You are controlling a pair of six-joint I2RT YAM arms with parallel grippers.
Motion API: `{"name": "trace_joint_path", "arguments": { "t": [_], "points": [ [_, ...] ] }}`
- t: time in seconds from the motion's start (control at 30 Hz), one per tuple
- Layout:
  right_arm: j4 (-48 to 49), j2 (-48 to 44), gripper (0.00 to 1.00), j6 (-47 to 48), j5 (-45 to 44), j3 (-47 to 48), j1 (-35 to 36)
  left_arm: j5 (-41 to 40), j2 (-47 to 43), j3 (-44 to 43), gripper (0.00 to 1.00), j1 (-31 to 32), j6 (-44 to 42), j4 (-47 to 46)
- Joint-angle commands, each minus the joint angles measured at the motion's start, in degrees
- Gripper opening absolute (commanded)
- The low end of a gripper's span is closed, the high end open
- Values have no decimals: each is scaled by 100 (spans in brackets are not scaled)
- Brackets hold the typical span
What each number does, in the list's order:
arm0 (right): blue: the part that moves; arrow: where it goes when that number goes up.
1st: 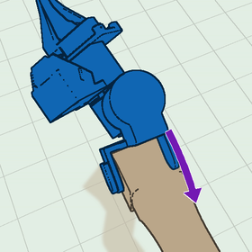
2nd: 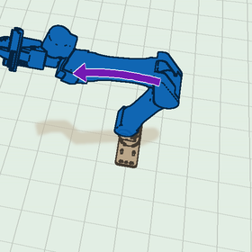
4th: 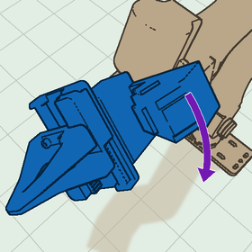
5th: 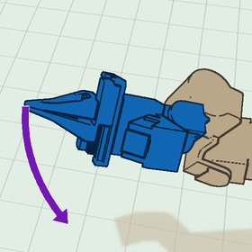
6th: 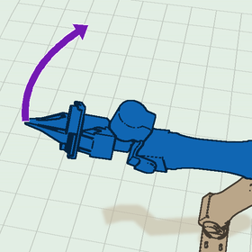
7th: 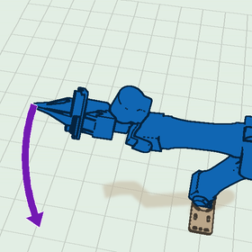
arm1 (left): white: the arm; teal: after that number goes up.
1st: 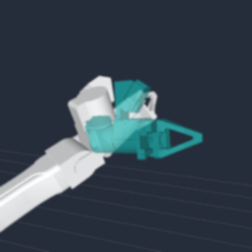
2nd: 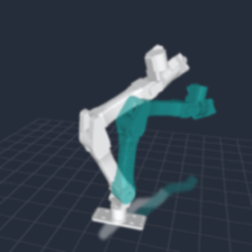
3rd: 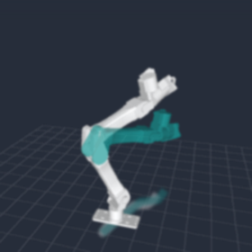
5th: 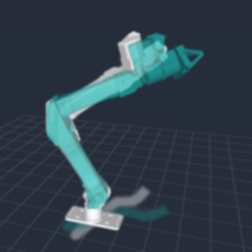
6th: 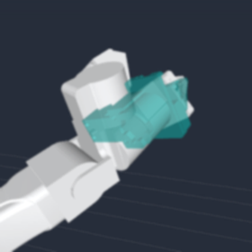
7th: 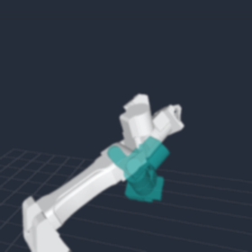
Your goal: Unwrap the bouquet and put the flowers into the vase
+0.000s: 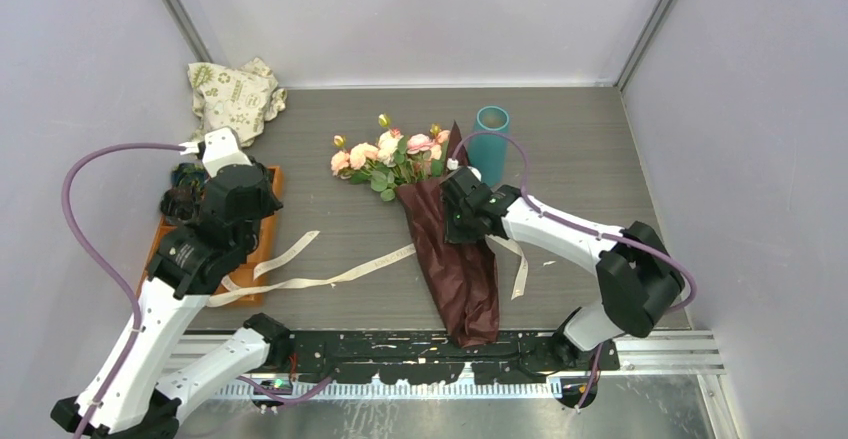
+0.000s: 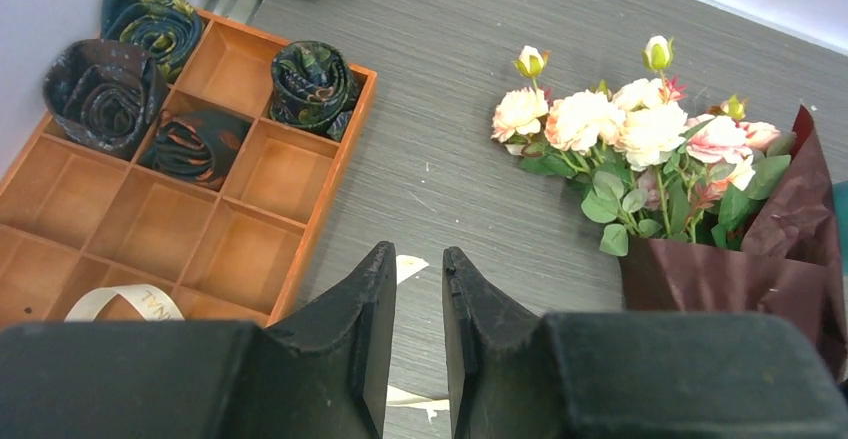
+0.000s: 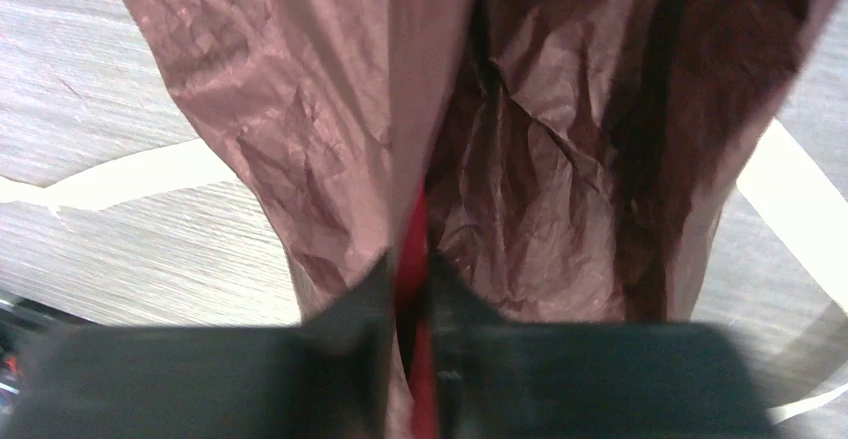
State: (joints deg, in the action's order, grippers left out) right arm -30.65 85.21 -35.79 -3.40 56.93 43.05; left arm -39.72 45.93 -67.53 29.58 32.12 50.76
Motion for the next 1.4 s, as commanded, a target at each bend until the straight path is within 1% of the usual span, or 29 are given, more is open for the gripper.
{"name": "trace_joint_path", "arguments": {
  "t": [0.0, 0.03, 0.2, 0.33, 0.37, 0.4, 0.47, 0.57, 0.7, 0.73, 0.83, 1.0, 1.13, 1.2, 1.27, 1.37],
  "points": [
    [427, 65, 6, -26, 221, 248, 106, 79, -198, -25, 25, -19, -29, -269],
    [435, 66, 1, -8, 183, 310, 185, 79, -218, -43, 25, -18, -21, -238],
    [406, 246, 1, 216, -19, 997, 926, 22, -290, -268, 25, -15, 10, -33],
    [384, 936, 1, 286, 213, 1619, 1418, -114, -392, -399, 25, -15, -4, 105],
    [352, 1149, 3, 296, 253, 1759, 1517, -128, -418, -401, 25, -15, -16, 127],
    [311, 1393, 6, 321, 425, 1915, 1606, -146, -451, -402, 25, -16, -18, 146],
    [269, 1937, 18, 336, 633, 2188, 1702, -169, -515, -386, 25, -18, -21, 181],
    [329, 2534, 29, 377, 905, 2437, 1794, -197, -573, -343, 25, -21, -21, 221],
    [539, 2909, 46, 354, 1274, 2477, 1849, -188, -588, -315, 26, -14, -19, 224],
    [557, 2917, 49, 366, 1309, 2470, 1858, -171, -593, -314, 26, -14, -15, 224],
    [525, 2702, 57, 440, 1215, 2329, 1875, -61, -570, -232, 26, -14, -6, 149],
    [206, 1740, 68, 585, 750, 2073, 1891, 269, -476, 113, 27, -14, 124, -155],
    [-142, 732, 71, 635, 370, 1873, 1918, 592, -290, 363, 26, -15, 201, -418],
    [-269, 269, 73, 643, -5, 1737, 1913, 705, -191, 463, 25, -17, 238, -519],
    [-424, -115, 76, 644, -306, 1612, 1913, 801, -106, 574, 23, -16, 255, -620],
    [-817, -427, 77, 609, -999, 1509, 1917, 861, -31, 719, 22, -15, 276, -742]
  ]
}}
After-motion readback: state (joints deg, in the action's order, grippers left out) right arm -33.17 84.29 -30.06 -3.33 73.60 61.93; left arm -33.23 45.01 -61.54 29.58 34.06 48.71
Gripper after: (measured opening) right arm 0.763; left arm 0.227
